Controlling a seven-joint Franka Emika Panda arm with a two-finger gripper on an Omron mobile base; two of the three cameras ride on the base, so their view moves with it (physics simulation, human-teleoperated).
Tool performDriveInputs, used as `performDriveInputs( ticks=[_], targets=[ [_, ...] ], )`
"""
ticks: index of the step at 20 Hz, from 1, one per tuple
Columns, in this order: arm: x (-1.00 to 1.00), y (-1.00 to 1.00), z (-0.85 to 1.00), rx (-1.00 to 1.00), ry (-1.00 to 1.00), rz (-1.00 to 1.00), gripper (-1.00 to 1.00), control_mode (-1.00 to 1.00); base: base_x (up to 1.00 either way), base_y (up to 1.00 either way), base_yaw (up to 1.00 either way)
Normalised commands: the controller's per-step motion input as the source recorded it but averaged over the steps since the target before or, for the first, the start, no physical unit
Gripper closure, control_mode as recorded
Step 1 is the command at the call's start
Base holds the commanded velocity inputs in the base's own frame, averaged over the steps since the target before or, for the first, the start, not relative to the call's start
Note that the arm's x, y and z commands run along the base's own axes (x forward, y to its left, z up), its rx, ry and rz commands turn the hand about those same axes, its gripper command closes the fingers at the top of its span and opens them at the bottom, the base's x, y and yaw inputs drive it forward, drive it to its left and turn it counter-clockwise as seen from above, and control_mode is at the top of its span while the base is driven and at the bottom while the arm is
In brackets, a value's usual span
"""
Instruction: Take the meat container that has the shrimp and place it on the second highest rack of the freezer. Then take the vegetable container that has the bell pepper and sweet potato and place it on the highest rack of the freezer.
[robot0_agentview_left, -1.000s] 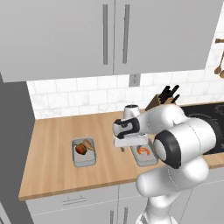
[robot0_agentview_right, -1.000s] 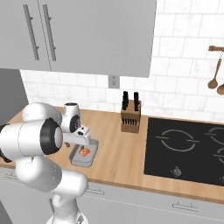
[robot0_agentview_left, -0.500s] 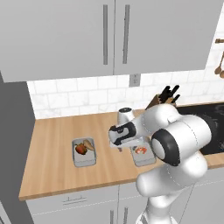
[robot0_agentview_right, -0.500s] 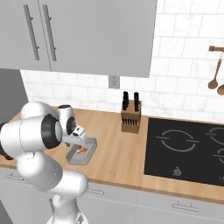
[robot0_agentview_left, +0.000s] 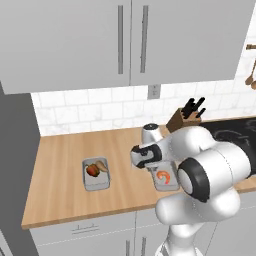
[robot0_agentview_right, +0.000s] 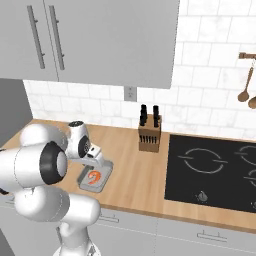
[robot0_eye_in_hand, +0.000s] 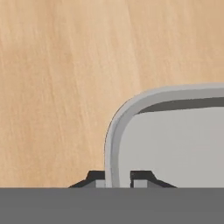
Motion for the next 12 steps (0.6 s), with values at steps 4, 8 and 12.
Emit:
performDriveInputs(
  ticks=[4, 8, 12],
  targets=[
    [0.00, -0.33, 0.98, -0.01, 0.00, 0.17, 1.00, -1.00, 0.00, 0.00, 0.00],
    [0.07, -0.10, 1.00, -0.10, 0.10, 0.22, 1.00, -1.00, 0.00, 0.00, 0.00],
    [-0.09, 0.01, 1.00, -0.16, -0.02, 0.30, 1.00, -1.00, 0.00, 0.00, 0.00]
  ],
)
